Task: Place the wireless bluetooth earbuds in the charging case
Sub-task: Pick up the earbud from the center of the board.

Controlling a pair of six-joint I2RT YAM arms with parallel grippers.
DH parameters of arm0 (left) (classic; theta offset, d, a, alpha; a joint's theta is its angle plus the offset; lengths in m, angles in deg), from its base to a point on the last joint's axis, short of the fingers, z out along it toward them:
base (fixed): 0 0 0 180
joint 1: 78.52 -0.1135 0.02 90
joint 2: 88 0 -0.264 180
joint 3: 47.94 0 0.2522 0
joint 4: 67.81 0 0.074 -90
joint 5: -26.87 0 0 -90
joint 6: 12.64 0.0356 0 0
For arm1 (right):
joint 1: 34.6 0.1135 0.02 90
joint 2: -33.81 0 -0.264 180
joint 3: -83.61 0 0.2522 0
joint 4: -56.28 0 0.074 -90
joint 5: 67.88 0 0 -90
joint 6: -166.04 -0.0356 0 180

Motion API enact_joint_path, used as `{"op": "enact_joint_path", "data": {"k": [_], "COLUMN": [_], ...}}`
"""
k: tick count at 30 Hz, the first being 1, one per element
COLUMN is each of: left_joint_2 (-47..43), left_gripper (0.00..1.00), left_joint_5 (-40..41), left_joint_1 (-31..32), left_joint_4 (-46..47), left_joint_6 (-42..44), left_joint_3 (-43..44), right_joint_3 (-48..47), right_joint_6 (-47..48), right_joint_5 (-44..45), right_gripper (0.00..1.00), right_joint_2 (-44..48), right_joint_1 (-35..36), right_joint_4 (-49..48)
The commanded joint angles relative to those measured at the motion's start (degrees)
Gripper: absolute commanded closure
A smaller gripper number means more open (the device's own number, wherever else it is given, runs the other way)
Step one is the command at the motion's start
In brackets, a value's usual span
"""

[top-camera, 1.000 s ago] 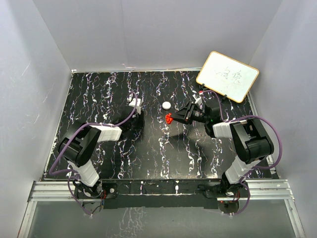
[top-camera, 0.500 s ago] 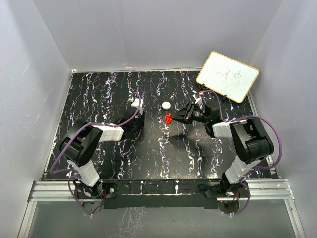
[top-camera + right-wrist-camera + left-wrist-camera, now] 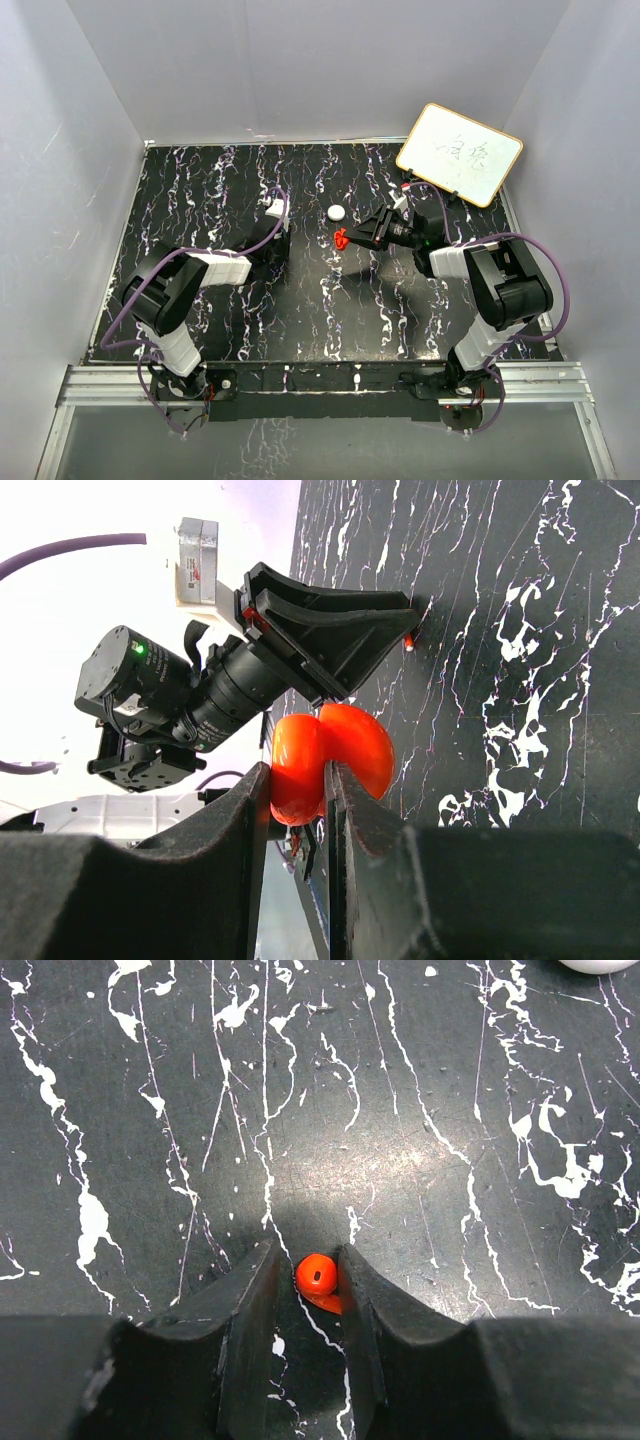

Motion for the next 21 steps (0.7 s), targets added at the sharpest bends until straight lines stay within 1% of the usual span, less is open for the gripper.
{"op": "enact_joint_path", "data": {"k": [1,7,11,17,21], "left_joint_2": [1.9,1.4,1.2,1.0,0.4], "left_gripper": [0.73,0.78,0.78,0.71,0.7], "left_joint_5": [-1.1,-1.2,-1.2,-1.0,-0.6], "left_joint_1": [0.6,0.7,0.7,0.7,0.6], "left_joint_4": [-6.9,-7.4,-7.9,-8.9,-9.1], "left_joint_6": [0.2,0.2,0.1,-0.3,-0.8], "left_joint_3": [-0.5,-0.5,-0.2,0.0,-0.6], "right_joint_3": [0.3,0.0,-0.3,-0.5,-0.7], "right_joint_6": [0.9,0.9,0.8,0.8,0.8], "right_joint_5": [-0.4,-0.5,-0.5,-0.6,-0.7], "right_gripper": [1.0,1.0,1.0,1.0,1.0], "right_joint_2": [1.3,1.4,1.3,1.2,1.1], "right_joint_1": [-0.4,-0.4,-0.4,-0.4,-0.4], "right_joint_4": [-2.4,-2.3,-2.3,-2.2,-2.2]}}
